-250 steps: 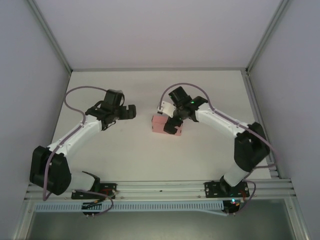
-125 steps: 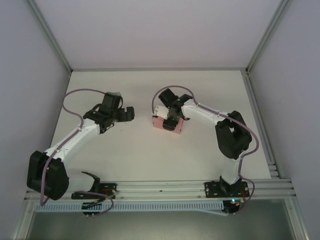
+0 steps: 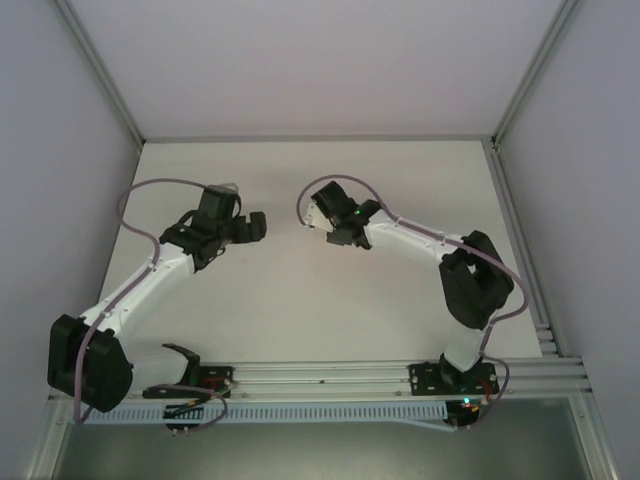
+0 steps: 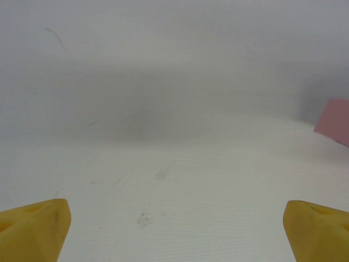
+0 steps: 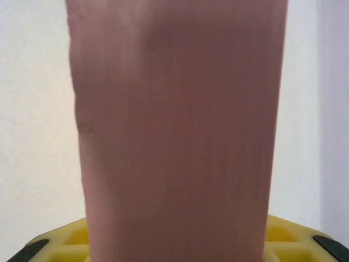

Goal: Assemble paper box

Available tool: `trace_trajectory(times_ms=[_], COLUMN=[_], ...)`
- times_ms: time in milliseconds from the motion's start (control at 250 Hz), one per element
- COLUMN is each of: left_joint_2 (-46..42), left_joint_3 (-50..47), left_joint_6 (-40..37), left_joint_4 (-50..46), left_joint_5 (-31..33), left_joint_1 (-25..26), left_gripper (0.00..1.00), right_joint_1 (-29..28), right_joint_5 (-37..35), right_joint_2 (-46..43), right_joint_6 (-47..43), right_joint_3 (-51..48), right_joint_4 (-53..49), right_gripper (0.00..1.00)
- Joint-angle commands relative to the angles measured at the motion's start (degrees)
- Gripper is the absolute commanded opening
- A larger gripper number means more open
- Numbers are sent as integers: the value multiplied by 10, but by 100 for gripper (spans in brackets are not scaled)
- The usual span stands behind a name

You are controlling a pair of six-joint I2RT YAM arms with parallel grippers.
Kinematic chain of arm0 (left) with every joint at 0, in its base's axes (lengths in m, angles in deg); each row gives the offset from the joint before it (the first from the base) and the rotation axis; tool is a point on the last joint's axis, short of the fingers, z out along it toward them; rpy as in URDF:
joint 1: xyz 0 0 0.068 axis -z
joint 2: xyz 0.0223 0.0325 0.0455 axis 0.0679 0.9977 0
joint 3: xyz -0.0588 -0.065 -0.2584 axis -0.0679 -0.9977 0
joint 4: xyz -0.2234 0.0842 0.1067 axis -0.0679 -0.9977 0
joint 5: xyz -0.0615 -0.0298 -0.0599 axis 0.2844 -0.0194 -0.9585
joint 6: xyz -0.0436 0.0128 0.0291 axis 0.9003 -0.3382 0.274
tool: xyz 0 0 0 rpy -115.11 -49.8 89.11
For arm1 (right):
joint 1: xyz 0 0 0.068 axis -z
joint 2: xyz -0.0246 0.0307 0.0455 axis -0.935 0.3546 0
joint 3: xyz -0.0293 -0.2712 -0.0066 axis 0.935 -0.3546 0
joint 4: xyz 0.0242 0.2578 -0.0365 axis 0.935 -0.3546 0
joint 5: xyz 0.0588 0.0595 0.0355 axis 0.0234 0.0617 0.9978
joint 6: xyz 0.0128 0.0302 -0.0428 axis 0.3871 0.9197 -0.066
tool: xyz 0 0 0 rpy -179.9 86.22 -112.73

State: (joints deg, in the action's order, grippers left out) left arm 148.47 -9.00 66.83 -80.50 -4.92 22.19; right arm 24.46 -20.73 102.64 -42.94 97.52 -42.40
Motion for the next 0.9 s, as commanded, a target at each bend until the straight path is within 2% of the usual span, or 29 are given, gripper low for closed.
trace_trajectory(times_ms=[0,108,244,307,595,795,898], left_joint_2=[-22,-28,-29,-29,-32,-33,-36], left_joint_3=[-16,-19,-21,-19,-22,-21,-22], left_joint_6=[8,10,13,14,14,13,11], left_joint_4=[0,-4,-5,-5,-6,-8,-8], left_joint_5=[22,26,29,29,29,28,27], left_joint_1=[-2,-2,-2,-3,-2,-3,-2], left_gripper=[100,100,100,100,100,100,100], right_joint_1=[-19,-31,-39,-41,-58,-63,-65], right_joint_5=[-76,-98,-139,-148,-150,-126,-115], right_joint_2=[-25,-20,1,14,55,58,58], right_joint_6=[-115,-157,-194,-196,-153,-121,-99], right_joint_3=[-67,-98,-137,-146,-157,-169,-162], right_joint_4=[178,233,339,359,343,318,278], right_gripper=[37,39,37,37,39,39,46])
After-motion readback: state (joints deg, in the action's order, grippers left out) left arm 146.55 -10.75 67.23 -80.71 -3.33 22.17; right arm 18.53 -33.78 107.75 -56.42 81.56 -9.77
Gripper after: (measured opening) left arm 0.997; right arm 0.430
